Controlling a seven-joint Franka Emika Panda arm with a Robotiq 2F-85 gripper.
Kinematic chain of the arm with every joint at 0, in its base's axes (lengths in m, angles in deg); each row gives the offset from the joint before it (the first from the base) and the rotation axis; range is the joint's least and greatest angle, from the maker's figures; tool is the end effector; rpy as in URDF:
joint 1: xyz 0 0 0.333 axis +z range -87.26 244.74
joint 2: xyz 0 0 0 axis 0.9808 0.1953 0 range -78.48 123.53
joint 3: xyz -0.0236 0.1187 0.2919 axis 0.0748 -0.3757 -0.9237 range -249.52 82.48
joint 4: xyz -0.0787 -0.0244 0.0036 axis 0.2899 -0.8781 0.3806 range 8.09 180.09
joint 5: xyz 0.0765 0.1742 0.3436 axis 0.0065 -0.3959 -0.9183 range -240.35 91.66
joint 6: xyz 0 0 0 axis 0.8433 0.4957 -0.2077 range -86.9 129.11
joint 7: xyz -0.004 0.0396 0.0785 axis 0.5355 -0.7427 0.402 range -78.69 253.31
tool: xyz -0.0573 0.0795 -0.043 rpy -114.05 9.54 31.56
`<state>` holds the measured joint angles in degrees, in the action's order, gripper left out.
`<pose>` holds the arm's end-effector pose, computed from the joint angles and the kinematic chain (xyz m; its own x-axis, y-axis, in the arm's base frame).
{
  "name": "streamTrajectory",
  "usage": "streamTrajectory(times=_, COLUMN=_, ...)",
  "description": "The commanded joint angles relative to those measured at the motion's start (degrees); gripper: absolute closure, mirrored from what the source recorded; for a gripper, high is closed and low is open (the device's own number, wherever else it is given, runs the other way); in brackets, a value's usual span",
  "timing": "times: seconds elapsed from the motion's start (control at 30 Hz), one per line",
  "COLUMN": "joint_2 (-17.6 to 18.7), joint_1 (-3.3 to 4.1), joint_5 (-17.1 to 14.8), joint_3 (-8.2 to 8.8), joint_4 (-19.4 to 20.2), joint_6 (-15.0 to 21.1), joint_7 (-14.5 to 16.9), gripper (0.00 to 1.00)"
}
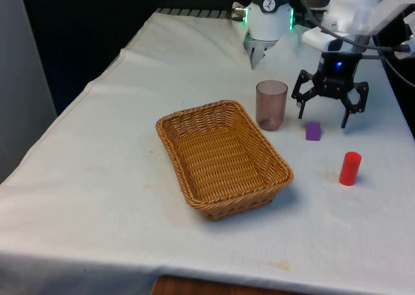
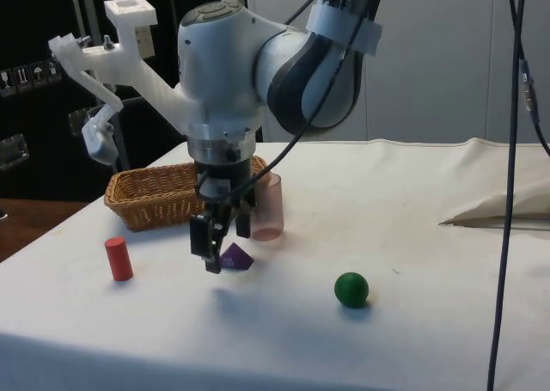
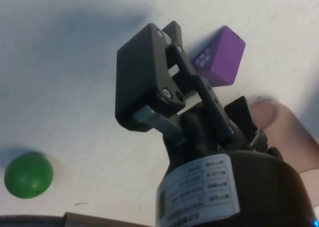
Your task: Pick up the triangular block and place it into the basket.
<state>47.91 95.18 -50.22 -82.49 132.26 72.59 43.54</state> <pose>0.5242 0.1623 0.1753 0.9816 -0.0967 0.1647 -0.1148 -0.9879 0.1040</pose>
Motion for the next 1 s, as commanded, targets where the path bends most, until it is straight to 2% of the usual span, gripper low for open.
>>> streamTrajectory(times=0.0, joint_2=-0.1, joint_1=0.46, joint_5=0.5, joint_3=0.63, joint_4=0.1, joint_6=0.2, joint_7=-0.9, gripper=0.01)
streamTrajectory(times=0.03, joint_2=-0.1, joint_1=0.46, joint_5=0.6, joint_3=0.63, joint_4=0.0, joint_6=0.2, joint_7=-1.0, gripper=0.1)
streamTrajectory(times=0.17, joint_2=-0.1, joint_1=0.46, joint_5=0.6, joint_3=0.63, joint_4=-0.1, joint_6=0.2, joint_7=-1.1, gripper=0.3)
streamTrajectory(times=0.2, joint_2=0.0, joint_1=0.0, joint_5=0.0, joint_3=0.06, joint_4=0.0, joint_6=0.0, joint_7=-0.3, gripper=0.35)
streamTrajectory(times=0.23, joint_2=-0.1, joint_1=0.46, joint_5=0.6, joint_3=0.69, joint_4=-0.1, joint_6=0.2, joint_7=-1.1, gripper=0.35)
streamTrajectory(times=0.3, joint_2=0.0, joint_1=0.46, joint_5=0.6, joint_3=0.69, joint_4=-0.1, joint_6=0.2, joint_7=-1.1, gripper=0.45)
streamTrajectory(times=0.33, joint_2=0.0, joint_1=0.46, joint_5=0.6, joint_3=0.69, joint_4=-0.1, joint_6=0.2, joint_7=-1.2, gripper=0.55)
streamTrajectory(times=0.43, joint_2=0.0, joint_1=0.46, joint_5=0.6, joint_3=0.69, joint_4=-0.1, joint_6=0.2, joint_7=-1.2, gripper=0.67)
streamTrajectory(times=0.5, joint_2=0.0, joint_1=0.46, joint_5=0.6, joint_3=0.69, joint_4=-0.1, joint_6=0.2, joint_7=-1.2, gripper=0.67)
streamTrajectory(times=0.53, joint_2=0.0, joint_1=0.0, joint_5=0.0, joint_3=0.06, joint_4=0.0, joint_6=0.0, joint_7=-0.4, gripper=0.67)
streamTrajectory(times=0.57, joint_2=0.0, joint_1=0.46, joint_5=0.6, joint_3=0.69, joint_4=-0.1, joint_6=0.2, joint_7=-1.2, gripper=0.67)
streamTrajectory(times=0.77, joint_2=-0.3, joint_1=0.23, joint_5=0.2, joint_3=0.23, joint_4=-0.1, joint_6=-0.4, joint_7=-0.7, gripper=0.67)
streamTrajectory(times=0.8, joint_2=0.0, joint_1=0.0, joint_5=0.0, joint_3=0.06, joint_4=-0.1, joint_6=-0.1, joint_7=-0.4, gripper=0.67)
streamTrajectory(times=0.83, joint_2=-0.8, joint_1=0.11, joint_5=0.0, joint_3=0.11, joint_4=0.0, joint_6=-0.7, joint_7=-0.5, gripper=0.67)
streamTrajectory(times=0.97, joint_2=-2.9, joint_1=-0.17, joint_5=-0.4, joint_3=-0.4, joint_4=0.3, joint_6=-2.2, joint_7=0.1, gripper=0.67)
